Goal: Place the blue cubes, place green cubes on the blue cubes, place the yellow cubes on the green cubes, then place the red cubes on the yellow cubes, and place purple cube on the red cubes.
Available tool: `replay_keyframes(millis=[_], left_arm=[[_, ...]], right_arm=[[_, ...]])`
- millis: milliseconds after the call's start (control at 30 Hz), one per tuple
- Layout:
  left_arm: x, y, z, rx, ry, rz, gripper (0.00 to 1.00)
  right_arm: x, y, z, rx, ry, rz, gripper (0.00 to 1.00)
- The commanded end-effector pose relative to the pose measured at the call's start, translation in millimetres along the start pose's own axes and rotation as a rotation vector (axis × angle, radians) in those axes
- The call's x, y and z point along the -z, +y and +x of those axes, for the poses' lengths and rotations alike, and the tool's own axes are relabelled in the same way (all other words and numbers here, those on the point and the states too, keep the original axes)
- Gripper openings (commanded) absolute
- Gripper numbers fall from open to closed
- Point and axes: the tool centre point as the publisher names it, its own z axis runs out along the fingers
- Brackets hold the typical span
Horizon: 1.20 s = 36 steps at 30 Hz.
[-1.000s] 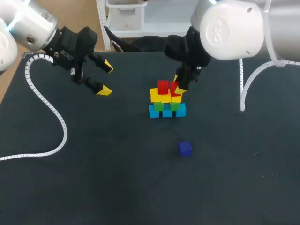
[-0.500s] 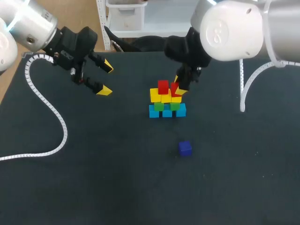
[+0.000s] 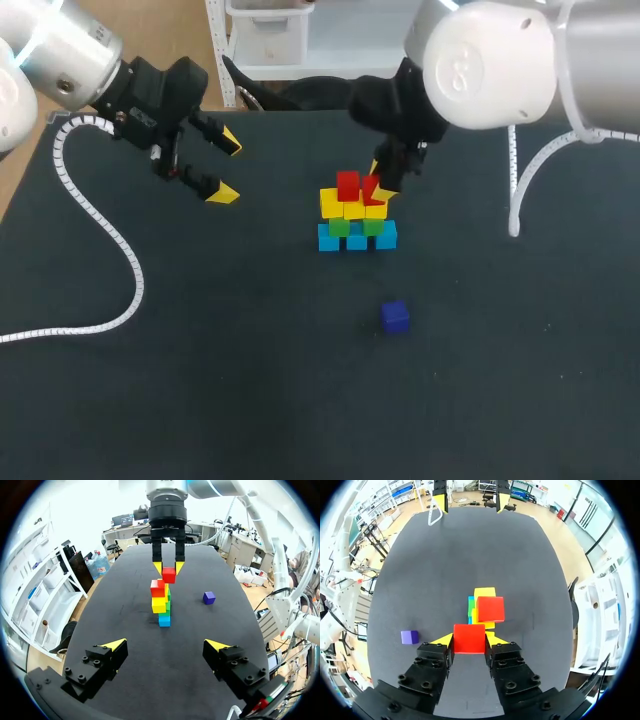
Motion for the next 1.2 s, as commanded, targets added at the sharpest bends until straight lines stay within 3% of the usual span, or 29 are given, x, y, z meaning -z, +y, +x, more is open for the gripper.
replay_keyframes(millis=[33,1200], left_arm=[[0.3,0.9,0.8,-0.003,-0.002,0.002,1.0],[0.3,0.9,0.8,-0.003,-0.002,0.002,1.0]], right_arm=[[-2.0,-2.5,-1.2,0.001,0.0,-0.008,0.0],[-6.8,-18.5,0.9,-0.008,-0.008,-0.019,0.0]])
